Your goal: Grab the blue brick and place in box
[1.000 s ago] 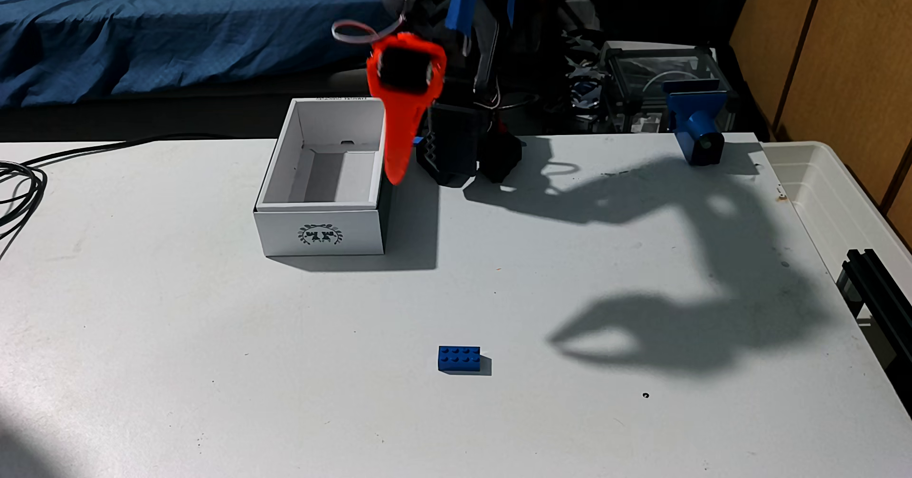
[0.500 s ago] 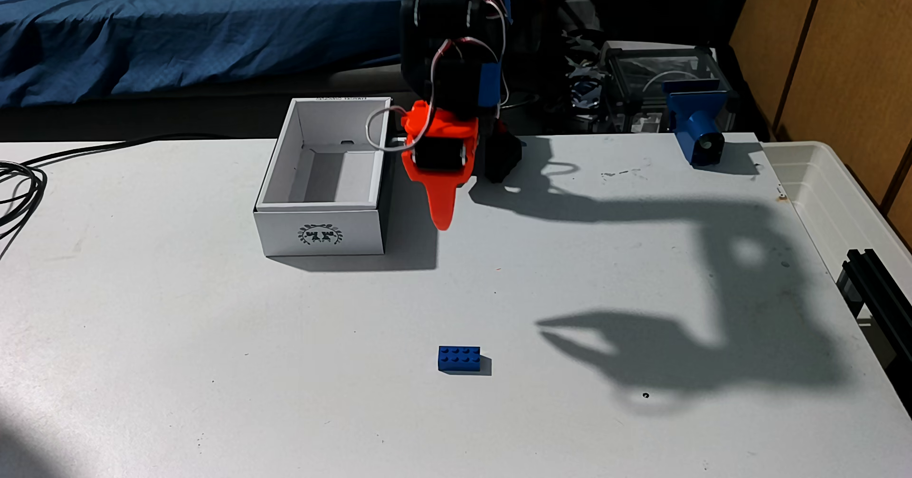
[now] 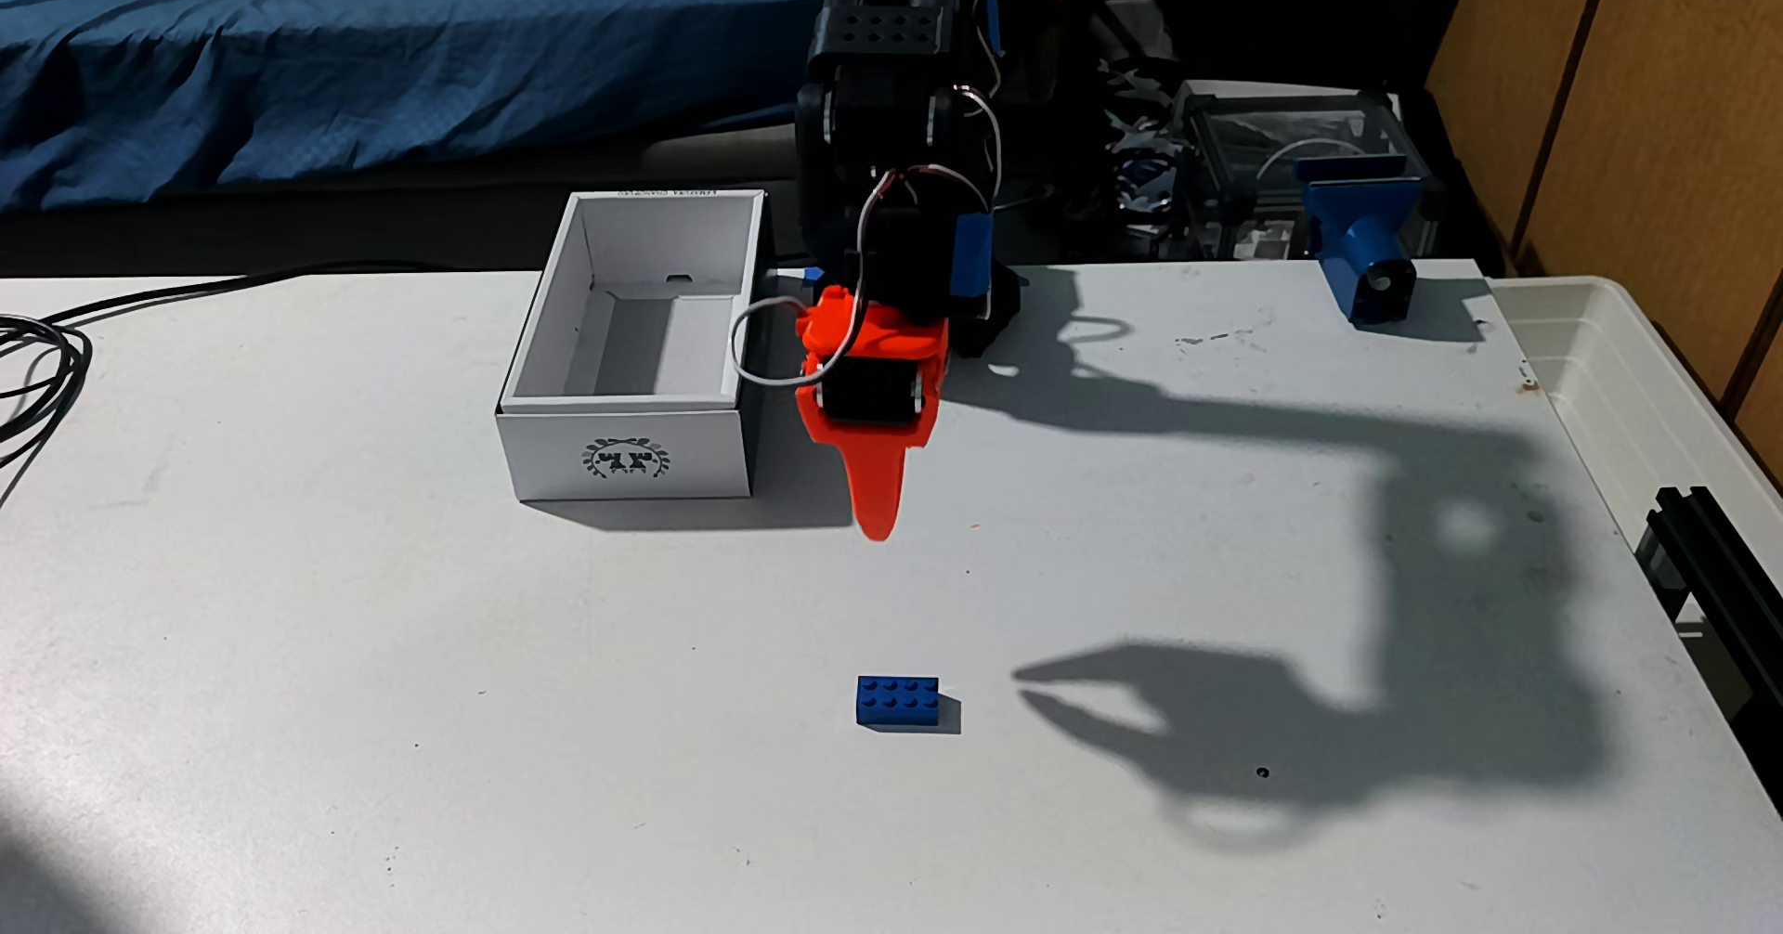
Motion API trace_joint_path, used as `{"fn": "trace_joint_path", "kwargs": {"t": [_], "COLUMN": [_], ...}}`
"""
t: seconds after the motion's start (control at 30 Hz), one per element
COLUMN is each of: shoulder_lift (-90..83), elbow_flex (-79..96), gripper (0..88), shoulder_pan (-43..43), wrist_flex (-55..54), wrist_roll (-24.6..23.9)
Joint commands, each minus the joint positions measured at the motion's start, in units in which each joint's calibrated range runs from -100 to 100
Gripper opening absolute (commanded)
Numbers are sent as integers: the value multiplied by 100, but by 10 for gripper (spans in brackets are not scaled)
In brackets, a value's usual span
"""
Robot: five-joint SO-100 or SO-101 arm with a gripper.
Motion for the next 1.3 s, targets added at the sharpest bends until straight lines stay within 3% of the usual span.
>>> {"fn": "trace_joint_path", "kwargs": {"t": [0.0, 0.53, 1.27], "shoulder_lift": [130, 1610, 2625], "elbow_flex": [-246, -1746, -2571], "gripper": [9, 9, 9], "shoulder_pan": [8, -89, -282], "wrist_flex": [-130, 378, 284], "wrist_roll": [-82, -255, -397]}}
